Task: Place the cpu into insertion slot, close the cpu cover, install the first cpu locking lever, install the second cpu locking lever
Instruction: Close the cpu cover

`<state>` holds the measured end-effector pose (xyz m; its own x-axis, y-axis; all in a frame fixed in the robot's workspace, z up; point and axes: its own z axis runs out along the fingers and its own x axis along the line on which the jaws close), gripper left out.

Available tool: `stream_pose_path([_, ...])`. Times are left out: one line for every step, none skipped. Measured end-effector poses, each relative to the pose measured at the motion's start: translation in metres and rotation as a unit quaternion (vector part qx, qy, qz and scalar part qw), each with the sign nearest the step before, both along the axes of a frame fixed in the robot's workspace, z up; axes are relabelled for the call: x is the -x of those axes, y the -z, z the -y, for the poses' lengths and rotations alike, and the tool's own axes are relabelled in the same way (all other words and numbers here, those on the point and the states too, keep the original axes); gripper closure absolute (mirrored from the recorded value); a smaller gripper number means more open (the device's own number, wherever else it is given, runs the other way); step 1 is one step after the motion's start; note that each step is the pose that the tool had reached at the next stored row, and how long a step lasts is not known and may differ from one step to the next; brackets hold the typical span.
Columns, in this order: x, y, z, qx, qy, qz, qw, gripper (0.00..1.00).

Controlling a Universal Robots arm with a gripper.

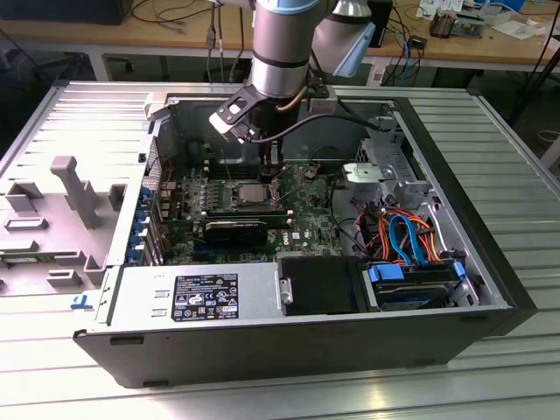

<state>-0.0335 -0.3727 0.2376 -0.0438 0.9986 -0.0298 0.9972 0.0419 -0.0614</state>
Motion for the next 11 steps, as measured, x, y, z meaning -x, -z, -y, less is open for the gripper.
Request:
stream_pose_path([-0.001, -0.0002, 0.0, 0.0, 0.0, -0.0001, 1.0, 0.89])
stream_pose_path([-0.004, -0.0012, 0.0001, 0.0001, 0.0, -0.0002, 1.0, 0.89])
stream_pose_path([-0.006, -0.0024, 0.0001, -0.0002, 0.0, -0.0005, 1.0, 0.89])
stream_pose_path([-0.007, -0.0033, 0.0001, -0.0005, 0.0, -0.0007, 1.0, 0.89])
stream_pose_path([-0.009, -0.0045, 0.0001, -0.0007, 0.0, -0.001, 1.0, 0.89])
stream_pose_path([-0.01, -0.0053, 0.0, -0.0009, 0.0, -0.0012, 1.0, 0.89])
stream_pose_path([-0.011, -0.0065, 0.0, -0.0012, 0.0, -0.0015, 1.0, 0.89])
stream_pose_path([-0.012, -0.0074, 0.0, -0.0014, 0.0, -0.0016, 1.0, 0.89])
stream_pose_path([-0.013, -0.009, 0.0, -0.0019, 0.0, -0.0018, 1.0, 0.89])
stream_pose_path([-0.014, -0.01, 0.0, -0.0022, 0.0, -0.0019, 1.0, 0.89])
stream_pose_path([-0.015, -0.0112, 0.0, -0.0025, 0.0, -0.0021, 1.0, 0.89])
